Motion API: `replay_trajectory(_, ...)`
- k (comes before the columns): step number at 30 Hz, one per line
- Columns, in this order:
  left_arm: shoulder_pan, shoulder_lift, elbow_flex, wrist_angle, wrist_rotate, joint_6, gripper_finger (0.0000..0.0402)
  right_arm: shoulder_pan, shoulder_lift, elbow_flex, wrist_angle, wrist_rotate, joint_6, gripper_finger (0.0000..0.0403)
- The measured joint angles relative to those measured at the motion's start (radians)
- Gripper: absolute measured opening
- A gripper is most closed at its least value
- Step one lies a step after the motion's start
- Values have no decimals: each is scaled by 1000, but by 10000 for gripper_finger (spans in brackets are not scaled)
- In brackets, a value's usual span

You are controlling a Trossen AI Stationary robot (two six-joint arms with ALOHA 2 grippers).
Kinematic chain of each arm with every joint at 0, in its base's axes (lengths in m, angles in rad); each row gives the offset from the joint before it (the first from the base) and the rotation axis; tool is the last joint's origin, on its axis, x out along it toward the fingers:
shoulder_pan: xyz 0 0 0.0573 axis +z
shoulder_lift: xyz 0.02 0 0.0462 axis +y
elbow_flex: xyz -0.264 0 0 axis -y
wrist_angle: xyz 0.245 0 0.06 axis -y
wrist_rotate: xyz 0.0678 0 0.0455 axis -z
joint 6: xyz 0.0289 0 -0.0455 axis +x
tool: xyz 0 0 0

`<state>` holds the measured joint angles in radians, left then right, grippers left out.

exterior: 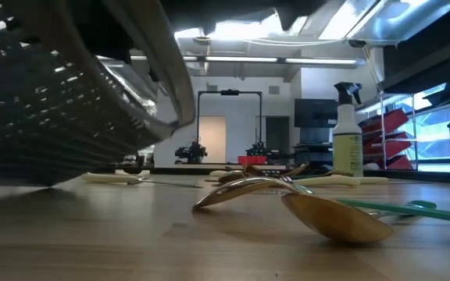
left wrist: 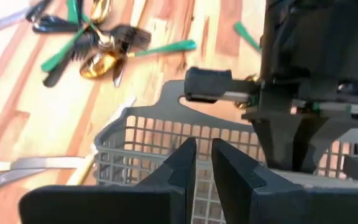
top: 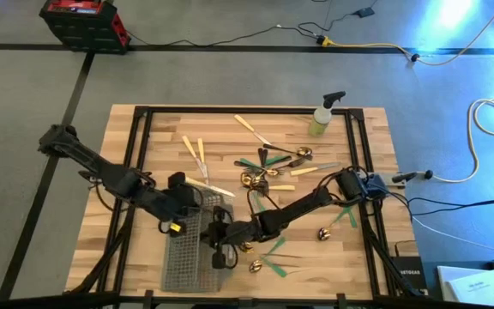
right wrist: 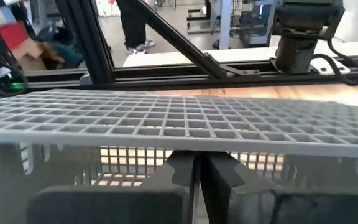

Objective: Sort silverware
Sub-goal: Move the silverware tray to standing position

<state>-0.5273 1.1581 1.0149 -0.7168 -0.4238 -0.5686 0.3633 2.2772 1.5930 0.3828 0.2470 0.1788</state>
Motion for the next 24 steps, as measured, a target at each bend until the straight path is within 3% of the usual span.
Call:
replay_trajectory(12, -110, -184, 1, -3, -179, -11, 38, -54, -42, 134, -334, -111, -61, 0)
replay_trajectory(24, -194, -201, 1, -8, -230, -43, 38, -141, -153, 136, -498, -284, -77, 0)
